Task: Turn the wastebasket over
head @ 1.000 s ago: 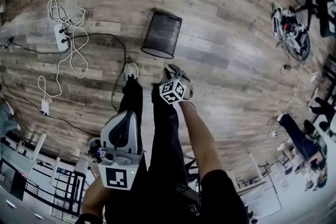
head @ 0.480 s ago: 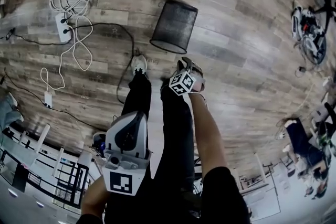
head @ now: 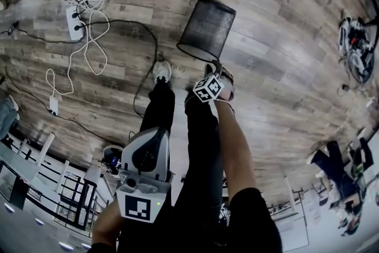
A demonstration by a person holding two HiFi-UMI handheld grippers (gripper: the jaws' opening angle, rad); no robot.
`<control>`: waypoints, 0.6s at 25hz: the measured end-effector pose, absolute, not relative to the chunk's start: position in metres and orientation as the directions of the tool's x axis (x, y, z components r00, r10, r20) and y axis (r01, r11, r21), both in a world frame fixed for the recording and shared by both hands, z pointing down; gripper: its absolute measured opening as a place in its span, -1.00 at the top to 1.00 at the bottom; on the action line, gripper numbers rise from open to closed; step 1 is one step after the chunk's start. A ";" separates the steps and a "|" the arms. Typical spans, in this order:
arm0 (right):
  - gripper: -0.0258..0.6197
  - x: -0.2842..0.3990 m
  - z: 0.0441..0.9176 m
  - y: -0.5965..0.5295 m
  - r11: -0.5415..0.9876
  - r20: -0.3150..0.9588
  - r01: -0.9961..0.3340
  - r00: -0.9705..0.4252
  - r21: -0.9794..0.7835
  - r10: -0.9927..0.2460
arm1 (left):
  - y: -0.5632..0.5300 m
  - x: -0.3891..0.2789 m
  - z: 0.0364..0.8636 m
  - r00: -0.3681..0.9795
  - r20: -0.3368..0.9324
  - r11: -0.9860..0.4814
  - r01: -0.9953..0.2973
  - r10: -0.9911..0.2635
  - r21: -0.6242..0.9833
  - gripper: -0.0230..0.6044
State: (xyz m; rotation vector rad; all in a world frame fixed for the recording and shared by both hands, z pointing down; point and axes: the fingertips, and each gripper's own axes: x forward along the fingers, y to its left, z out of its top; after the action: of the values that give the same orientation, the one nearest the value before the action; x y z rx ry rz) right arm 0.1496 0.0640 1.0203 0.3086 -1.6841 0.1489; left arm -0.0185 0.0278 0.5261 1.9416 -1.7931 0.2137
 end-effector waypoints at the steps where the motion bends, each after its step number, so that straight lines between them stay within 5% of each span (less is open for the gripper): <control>1: 0.53 0.149 1.022 0.064 0.954 0.987 -0.288 -0.107 0.081 -0.116 | 0.028 -0.021 0.527 0.121 0.431 -0.015 -0.970 -0.894 0.242 0.82; 15: 0.59 0.148 1.035 0.059 0.952 0.984 -0.268 -0.057 0.147 -0.168 | 0.029 -0.035 0.538 0.100 0.435 0.002 -0.973 -0.895 0.229 0.82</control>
State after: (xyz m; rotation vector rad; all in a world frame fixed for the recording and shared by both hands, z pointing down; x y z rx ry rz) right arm 0.1483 0.0591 1.0348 0.3383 -1.6358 0.0844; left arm -0.0353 0.0290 0.5383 1.9197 -1.8215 0.2227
